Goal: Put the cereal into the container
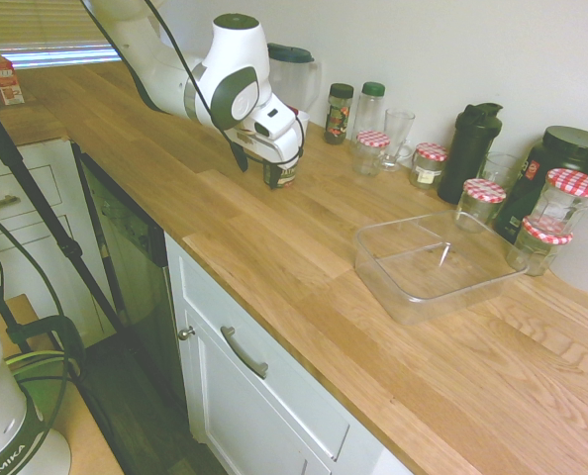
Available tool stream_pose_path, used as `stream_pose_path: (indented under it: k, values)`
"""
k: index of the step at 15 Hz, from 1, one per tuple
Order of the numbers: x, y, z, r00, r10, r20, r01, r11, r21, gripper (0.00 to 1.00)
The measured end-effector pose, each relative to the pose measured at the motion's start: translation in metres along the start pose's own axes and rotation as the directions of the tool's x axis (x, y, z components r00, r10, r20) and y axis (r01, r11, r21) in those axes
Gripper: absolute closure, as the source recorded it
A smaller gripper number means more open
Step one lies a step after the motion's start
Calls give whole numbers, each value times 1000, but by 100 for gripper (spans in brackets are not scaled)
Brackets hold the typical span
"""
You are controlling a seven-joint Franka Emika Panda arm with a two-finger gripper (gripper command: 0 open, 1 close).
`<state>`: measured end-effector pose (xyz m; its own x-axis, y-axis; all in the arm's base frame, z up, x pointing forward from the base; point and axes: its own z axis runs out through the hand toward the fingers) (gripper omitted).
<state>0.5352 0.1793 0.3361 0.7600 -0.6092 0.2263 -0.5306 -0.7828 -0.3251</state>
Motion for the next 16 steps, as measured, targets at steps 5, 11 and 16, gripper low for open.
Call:
stream_pose_path:
  k: [5,11,16]
  values:
    - [9,-7,9,994,-28,-107,32,999,33,0]
    - [7,-15,33,989,-10,-146,23,996,87,100]
    - [9,-17,33,988,-8,-153,25,994,110,100]
